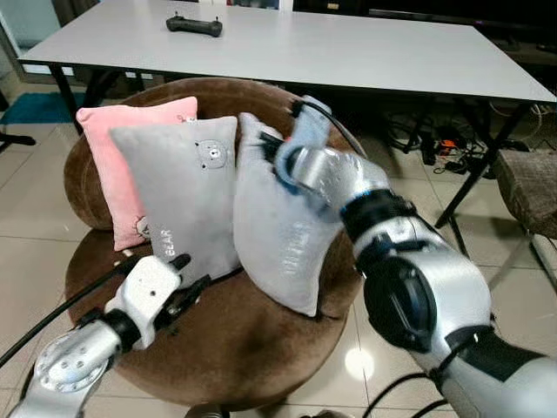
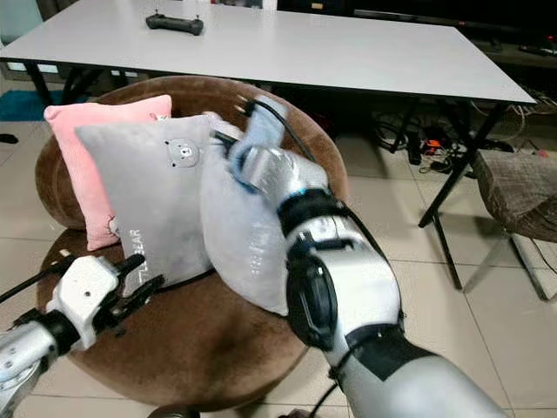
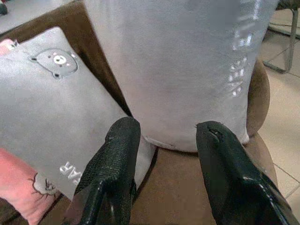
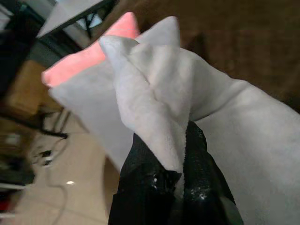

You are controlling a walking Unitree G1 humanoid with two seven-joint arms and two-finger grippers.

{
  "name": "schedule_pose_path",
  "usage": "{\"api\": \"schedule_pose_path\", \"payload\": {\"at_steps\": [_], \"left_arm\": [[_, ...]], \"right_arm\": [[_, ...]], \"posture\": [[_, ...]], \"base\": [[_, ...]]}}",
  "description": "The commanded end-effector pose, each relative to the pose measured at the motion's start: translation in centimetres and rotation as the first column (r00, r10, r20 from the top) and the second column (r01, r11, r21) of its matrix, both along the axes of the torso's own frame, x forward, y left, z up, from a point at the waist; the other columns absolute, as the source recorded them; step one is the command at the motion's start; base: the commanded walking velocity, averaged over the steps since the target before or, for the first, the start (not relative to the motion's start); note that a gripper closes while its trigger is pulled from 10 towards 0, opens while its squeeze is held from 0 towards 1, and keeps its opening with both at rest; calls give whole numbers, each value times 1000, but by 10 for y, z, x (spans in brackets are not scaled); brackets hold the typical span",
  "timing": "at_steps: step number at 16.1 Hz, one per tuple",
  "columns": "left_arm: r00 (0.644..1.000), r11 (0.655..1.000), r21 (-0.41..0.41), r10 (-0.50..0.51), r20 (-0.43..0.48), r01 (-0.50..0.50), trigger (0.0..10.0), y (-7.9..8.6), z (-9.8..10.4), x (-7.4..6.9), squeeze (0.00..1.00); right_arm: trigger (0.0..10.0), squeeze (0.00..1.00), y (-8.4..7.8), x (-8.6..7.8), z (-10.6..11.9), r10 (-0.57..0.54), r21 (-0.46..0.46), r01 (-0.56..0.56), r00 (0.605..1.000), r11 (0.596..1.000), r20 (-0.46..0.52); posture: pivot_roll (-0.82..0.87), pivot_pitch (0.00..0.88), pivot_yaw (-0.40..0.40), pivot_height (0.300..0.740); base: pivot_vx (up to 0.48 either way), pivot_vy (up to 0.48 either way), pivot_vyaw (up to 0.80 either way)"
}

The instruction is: Move the pillow to the sofa from floor

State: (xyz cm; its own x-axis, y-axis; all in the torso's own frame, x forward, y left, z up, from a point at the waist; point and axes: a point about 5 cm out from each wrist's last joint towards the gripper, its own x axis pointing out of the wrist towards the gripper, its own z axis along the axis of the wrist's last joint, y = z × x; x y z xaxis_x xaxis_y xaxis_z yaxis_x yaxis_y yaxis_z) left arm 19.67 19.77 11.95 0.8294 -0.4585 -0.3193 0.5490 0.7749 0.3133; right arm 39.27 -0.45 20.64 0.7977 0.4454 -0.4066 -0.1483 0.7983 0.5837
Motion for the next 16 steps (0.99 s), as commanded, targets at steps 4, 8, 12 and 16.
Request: {"api": "schedule_pose_path", "payload": {"at_steps": [4, 8, 12, 16], "left_arm": [[999, 999, -18, -29, -22, 29, 10000, -6, 2, -4, 0], [999, 999, -18, -30, -27, 30, 10000, -7, 2, -6, 0], [1000, 1000, -12, -26, -16, 26, 10000, -8, 7, -9, 0], [1000, 1000, -2, -8, 5, 8, 10000, -9, 9, -2, 0]], "right_arm": [[10000, 0, 14, -1, 23, 35, 100, -32, 999, 995, -24], [10000, 0, 11, -3, -1, -31, 112, 43, 994, 993, -108], [10000, 0, -33, -3, -56, -336, 105, 369, 911, 924, -239], [10000, 1000, -55, 8, -44, -420, 43, 429, 897, 902, -134]], "posture": [[154, 0, -82, 740], [169, 0, -88, 740], [211, 0, -106, 740], [214, 0, -108, 740]], "base": [[0, 0, 0], [0, 0, 0], [0, 0, 0], [0, 0, 0]]}}
